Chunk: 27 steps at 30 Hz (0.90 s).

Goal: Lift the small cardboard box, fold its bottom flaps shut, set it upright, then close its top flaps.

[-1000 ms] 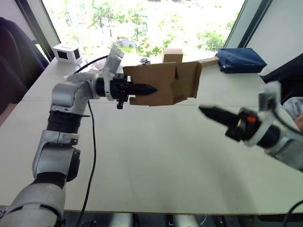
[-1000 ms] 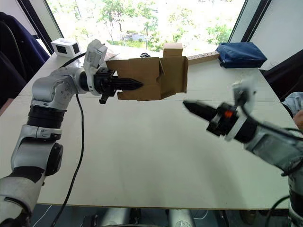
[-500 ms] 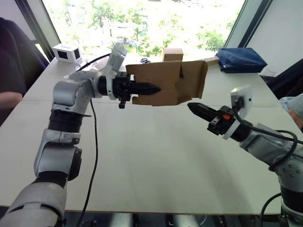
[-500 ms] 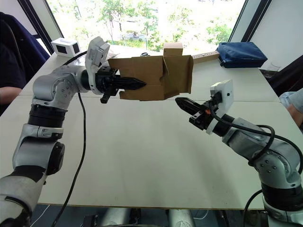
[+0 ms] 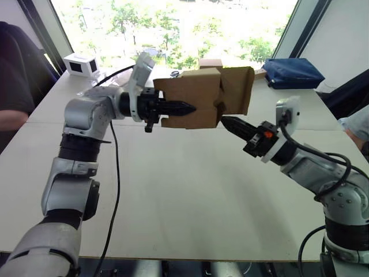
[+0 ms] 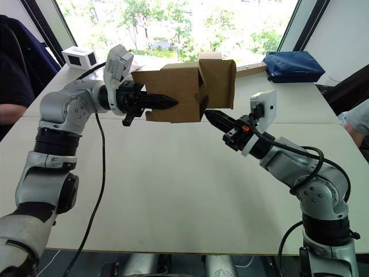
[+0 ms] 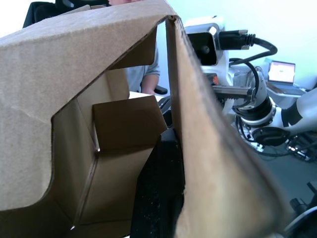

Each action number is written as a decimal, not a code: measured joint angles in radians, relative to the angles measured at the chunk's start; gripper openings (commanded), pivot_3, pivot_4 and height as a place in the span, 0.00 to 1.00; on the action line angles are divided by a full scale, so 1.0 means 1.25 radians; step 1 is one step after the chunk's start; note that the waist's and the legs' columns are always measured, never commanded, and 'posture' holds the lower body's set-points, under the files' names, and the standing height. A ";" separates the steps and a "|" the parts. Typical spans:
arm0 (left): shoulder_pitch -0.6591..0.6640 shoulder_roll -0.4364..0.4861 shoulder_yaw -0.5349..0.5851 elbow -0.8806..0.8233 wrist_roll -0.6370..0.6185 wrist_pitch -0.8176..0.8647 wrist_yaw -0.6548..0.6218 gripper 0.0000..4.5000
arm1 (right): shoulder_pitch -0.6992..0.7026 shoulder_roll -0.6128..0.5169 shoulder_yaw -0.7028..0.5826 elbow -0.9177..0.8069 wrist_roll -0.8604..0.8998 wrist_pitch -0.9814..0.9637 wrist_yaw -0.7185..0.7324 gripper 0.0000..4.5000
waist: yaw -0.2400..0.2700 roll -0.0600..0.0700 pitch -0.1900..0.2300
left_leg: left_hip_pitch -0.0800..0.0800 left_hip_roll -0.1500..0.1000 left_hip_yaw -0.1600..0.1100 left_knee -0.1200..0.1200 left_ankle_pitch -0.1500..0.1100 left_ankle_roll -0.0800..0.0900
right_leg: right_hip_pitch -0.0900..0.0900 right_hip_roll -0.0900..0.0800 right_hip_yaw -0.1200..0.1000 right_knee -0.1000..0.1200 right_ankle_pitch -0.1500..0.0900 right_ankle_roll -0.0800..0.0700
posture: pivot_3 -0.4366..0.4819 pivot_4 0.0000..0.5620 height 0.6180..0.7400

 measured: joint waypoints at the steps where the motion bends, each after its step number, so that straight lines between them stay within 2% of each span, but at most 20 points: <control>1: 0.000 0.000 0.000 0.000 0.000 0.000 0.001 0.00 | 0.000 0.005 0.000 0.000 0.004 0.001 0.000 0.00 | 0.000 0.000 0.000 | 0.000 0.000 0.000 0.000 0.000 0.000 | 0.000 0.000 0.000 0.000 0.000 0.000 | 0.48 0.27 1.00; 23: 0.006 -0.007 0.003 -0.021 -0.006 0.019 0.019 0.00 | -0.039 0.033 0.030 0.027 -0.013 0.005 0.041 0.00 | 0.000 0.000 0.000 | 0.000 0.000 0.000 0.000 0.000 0.000 | 0.000 0.000 0.000 0.000 0.000 0.000 | 0.48 0.27 1.00; 27: 0.006 -0.011 0.003 -0.022 -0.006 0.017 0.025 0.00 | -0.023 0.000 -0.010 0.019 0.035 0.023 0.044 0.00 | 0.003 0.000 0.000 | 0.000 0.000 0.000 0.000 0.000 0.000 | 0.000 0.000 0.000 0.000 0.000 0.000 | 0.48 0.27 1.00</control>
